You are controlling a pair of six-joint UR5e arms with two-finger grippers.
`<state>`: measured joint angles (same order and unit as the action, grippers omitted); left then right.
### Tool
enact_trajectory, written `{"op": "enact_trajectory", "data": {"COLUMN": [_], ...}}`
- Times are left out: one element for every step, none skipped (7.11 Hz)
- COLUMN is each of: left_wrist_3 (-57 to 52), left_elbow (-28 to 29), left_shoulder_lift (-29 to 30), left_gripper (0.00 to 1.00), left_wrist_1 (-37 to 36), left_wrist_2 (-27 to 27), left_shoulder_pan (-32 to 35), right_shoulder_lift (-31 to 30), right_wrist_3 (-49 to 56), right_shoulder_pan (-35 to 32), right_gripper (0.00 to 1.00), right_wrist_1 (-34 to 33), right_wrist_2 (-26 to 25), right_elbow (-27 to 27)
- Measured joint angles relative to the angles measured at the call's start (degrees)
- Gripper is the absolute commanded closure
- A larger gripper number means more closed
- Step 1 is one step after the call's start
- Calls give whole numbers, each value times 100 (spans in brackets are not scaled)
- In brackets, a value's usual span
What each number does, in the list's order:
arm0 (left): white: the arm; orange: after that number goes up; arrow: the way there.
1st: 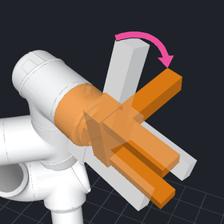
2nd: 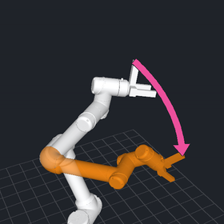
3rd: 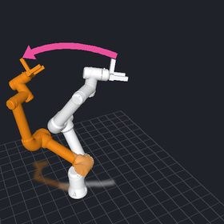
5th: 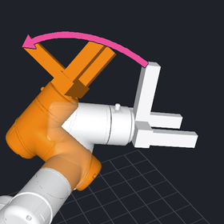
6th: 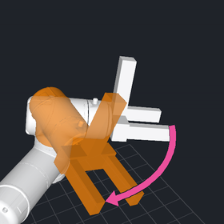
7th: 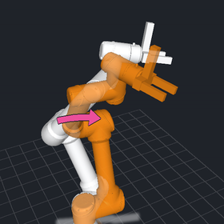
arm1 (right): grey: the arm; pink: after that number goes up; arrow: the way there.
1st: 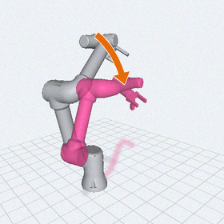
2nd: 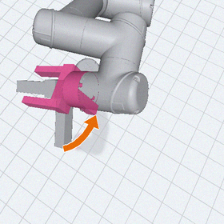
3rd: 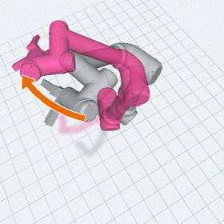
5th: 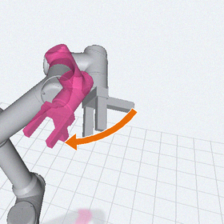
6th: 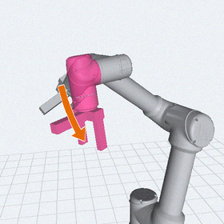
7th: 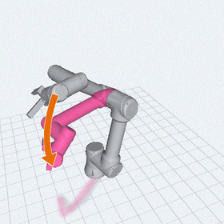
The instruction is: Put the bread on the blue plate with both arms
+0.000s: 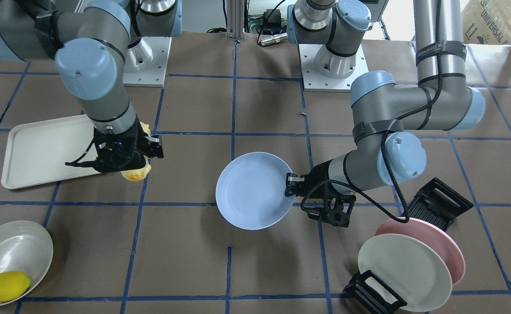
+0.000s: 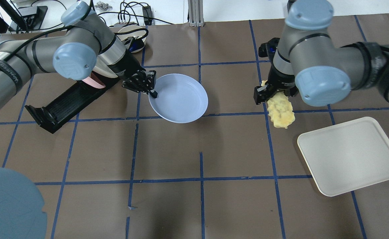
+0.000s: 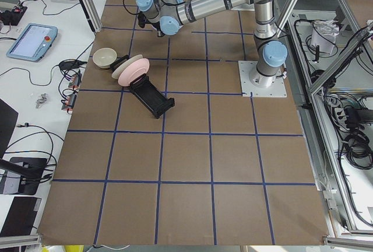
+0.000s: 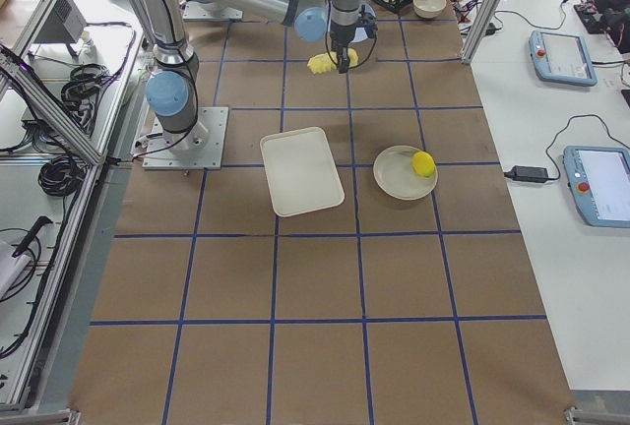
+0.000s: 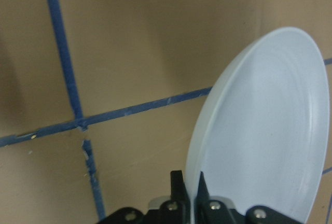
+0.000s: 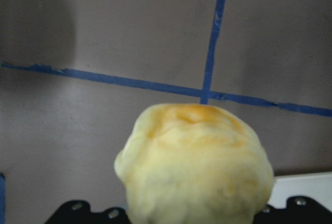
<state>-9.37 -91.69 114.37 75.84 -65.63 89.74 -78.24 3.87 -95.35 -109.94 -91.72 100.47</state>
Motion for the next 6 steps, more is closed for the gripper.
{"op": "enact_trajectory", "data": {"left_wrist_3": [142,212,310,554,899,1155], "left_elbow": [-60,-171,-319,-422,-440,-400], "left_shoulder_lift": [165,291,370,425,435,371], "left_gripper": [89,64,20,5,0,0], "left_wrist_1": [-372,-718,-1015,-1271,-1456,-1558], "left_wrist_2": [57,74,79,78,69,42], "left_shoulder_pan": [178,310,373,407,425,411], "right_shoulder_lift": [553,1070,1469,1718,1902,2056], "right_wrist_3": [-448,-871,-1206,-1409,-1599,-1788], "right_shoulder_pan": [-331,-580,-744,-854,-963,-1103], "right_gripper": [80,77,77,77,76,73], "right_wrist_1": [-12,-24,-31,-37,-38,-88], "right_wrist_2": [14,39,52,58,67,77], "right_elbow": [-434,-822,-1139,-1366,-1522,-1613]}}
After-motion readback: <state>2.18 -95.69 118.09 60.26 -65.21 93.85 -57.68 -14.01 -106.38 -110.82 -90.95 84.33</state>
